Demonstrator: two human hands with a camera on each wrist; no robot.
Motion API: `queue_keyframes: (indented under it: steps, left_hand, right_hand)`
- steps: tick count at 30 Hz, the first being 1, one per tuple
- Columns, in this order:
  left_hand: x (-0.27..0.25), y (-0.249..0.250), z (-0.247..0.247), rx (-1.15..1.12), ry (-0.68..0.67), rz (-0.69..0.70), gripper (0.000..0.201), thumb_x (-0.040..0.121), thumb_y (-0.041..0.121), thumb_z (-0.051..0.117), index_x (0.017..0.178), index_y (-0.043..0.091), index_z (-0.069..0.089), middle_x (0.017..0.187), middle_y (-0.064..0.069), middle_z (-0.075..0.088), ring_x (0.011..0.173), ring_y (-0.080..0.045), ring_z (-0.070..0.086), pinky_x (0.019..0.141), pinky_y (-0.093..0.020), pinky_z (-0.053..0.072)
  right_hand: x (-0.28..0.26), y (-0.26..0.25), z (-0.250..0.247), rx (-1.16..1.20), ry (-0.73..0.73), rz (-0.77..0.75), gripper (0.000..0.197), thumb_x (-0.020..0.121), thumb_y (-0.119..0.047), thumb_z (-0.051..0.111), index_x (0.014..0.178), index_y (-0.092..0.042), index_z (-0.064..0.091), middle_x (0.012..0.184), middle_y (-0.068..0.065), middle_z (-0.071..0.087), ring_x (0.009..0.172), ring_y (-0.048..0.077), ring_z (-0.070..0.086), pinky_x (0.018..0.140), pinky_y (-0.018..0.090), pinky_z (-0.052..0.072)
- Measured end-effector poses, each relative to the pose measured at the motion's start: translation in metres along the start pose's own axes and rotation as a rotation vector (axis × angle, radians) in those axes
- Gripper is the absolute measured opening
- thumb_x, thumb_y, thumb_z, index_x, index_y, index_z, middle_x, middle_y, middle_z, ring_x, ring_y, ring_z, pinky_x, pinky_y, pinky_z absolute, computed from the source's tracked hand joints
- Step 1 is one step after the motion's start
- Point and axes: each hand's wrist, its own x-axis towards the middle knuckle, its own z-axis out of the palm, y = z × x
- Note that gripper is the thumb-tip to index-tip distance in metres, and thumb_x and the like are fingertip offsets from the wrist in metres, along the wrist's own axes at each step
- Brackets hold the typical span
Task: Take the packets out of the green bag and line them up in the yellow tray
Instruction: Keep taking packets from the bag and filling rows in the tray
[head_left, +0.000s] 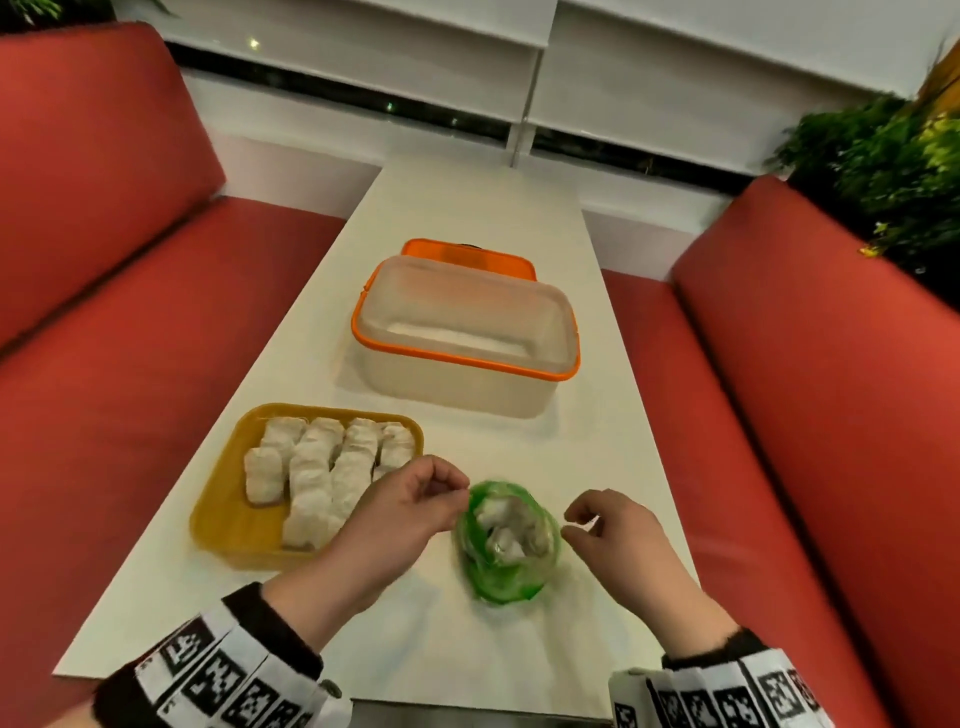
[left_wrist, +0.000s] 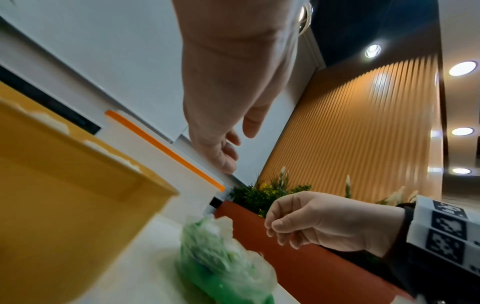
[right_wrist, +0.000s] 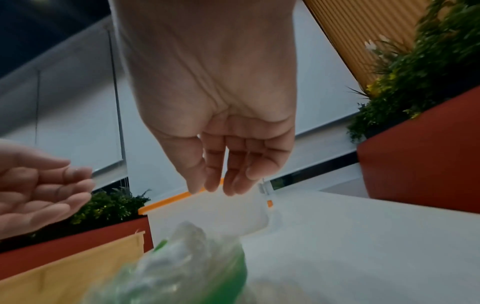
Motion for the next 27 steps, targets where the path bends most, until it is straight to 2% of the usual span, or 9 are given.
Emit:
queue_keyframes:
  steps: [2, 5, 9, 11, 15, 18, 21, 25, 27]
  left_hand:
    - [0.002, -0.009, 0.014, 0.149, -0.045, -0.007, 0.008, 0.085, 0.012, 0.064, 0.086, 0.02, 0.065, 0.092, 0.001, 0.063, 0.091, -0.014, 0.058, 0.083, -0.029, 0.046]
    - [0.007, -0.02, 0.033, 0.409, -0.041, 0.0, 0.013, 0.086, 0.018, 0.063, 0.098, 0.025, 0.061, 0.118, 0.006, 0.052, 0.113, -0.009, 0.048, 0.089, -0.022, 0.037]
    - [0.021, -0.038, 0.051, 0.545, -0.023, -0.074, 0.034, 0.085, 0.02, 0.06, 0.113, 0.036, 0.048, 0.145, 0.001, 0.032, 0.13, -0.019, 0.039, 0.1, -0.028, 0.04]
    - [0.026, -0.043, 0.056, 0.52, 0.011, -0.116, 0.046, 0.081, 0.014, 0.062, 0.119, 0.034, 0.047, 0.142, -0.003, 0.036, 0.125, -0.022, 0.044, 0.1, -0.033, 0.043]
    - [0.03, -0.047, 0.058, 0.391, 0.018, -0.163, 0.066, 0.072, -0.001, 0.065, 0.126, 0.03, 0.044, 0.117, 0.001, 0.056, 0.101, -0.016, 0.056, 0.086, -0.032, 0.053]
    - [0.028, -0.049, 0.056, 0.325, -0.004, -0.162, 0.076, 0.068, -0.004, 0.066, 0.128, 0.036, 0.039, 0.115, 0.005, 0.057, 0.1, -0.013, 0.057, 0.085, -0.031, 0.054]
    - [0.027, -0.05, 0.055, 0.257, 0.005, -0.131, 0.079, 0.066, -0.007, 0.064, 0.125, 0.039, 0.039, 0.116, 0.005, 0.057, 0.103, -0.015, 0.057, 0.088, -0.036, 0.054]
    - [0.029, -0.052, 0.057, 0.22, -0.023, -0.108, 0.087, 0.063, -0.008, 0.064, 0.127, 0.044, 0.034, 0.122, 0.003, 0.055, 0.107, -0.017, 0.058, 0.088, -0.035, 0.054]
    - [0.03, -0.055, 0.057, 0.226, -0.053, -0.106, 0.092, 0.062, -0.008, 0.064, 0.13, 0.045, 0.031, 0.123, 0.002, 0.054, 0.106, -0.018, 0.059, 0.087, -0.035, 0.055]
  right_hand:
    - [-0.002, 0.009, 0.008, 0.021, -0.002, 0.025, 0.009, 0.084, -0.026, 0.065, 0.09, -0.027, 0.06, 0.096, -0.008, 0.056, 0.073, 0.001, 0.052, 0.064, 0.008, 0.037]
    - [0.0, 0.009, 0.021, 0.044, -0.07, 0.093, 0.034, 0.085, -0.034, 0.063, 0.117, -0.023, 0.055, 0.114, 0.0, 0.057, 0.094, 0.014, 0.059, 0.07, 0.017, 0.035]
    - [0.007, 0.001, 0.033, 0.124, -0.199, 0.141, 0.057, 0.087, -0.031, 0.061, 0.136, -0.014, 0.039, 0.12, 0.009, 0.061, 0.108, 0.023, 0.058, 0.073, 0.021, 0.038]
    - [0.01, -0.003, 0.038, 0.167, -0.233, 0.127, 0.055, 0.084, -0.023, 0.063, 0.133, -0.013, 0.041, 0.115, 0.008, 0.062, 0.103, 0.023, 0.059, 0.073, 0.023, 0.042]
    - [0.015, 0.0, 0.038, 0.41, -0.239, 0.158, 0.056, 0.07, -0.012, 0.064, 0.124, -0.013, 0.05, 0.107, 0.003, 0.064, 0.099, 0.022, 0.061, 0.083, 0.031, 0.051]
    - [0.019, 0.007, 0.035, 0.833, -0.323, 0.24, 0.067, 0.055, -0.003, 0.054, 0.121, -0.016, 0.054, 0.105, 0.007, 0.066, 0.093, 0.023, 0.065, 0.071, 0.033, 0.055]
    - [0.023, 0.008, 0.034, 1.03, -0.412, 0.289, 0.07, 0.053, 0.003, 0.049, 0.121, -0.015, 0.053, 0.105, 0.012, 0.066, 0.091, 0.029, 0.064, 0.067, 0.033, 0.053]
    - [0.027, 0.007, 0.034, 1.049, -0.465, 0.274, 0.05, 0.06, 0.011, 0.046, 0.105, -0.006, 0.059, 0.088, 0.012, 0.069, 0.077, 0.025, 0.066, 0.059, 0.029, 0.053]
    - [0.03, 0.008, 0.032, 1.054, -0.493, 0.286, 0.05, 0.064, 0.016, 0.04, 0.104, -0.006, 0.06, 0.087, 0.013, 0.069, 0.078, 0.028, 0.065, 0.062, 0.031, 0.052]
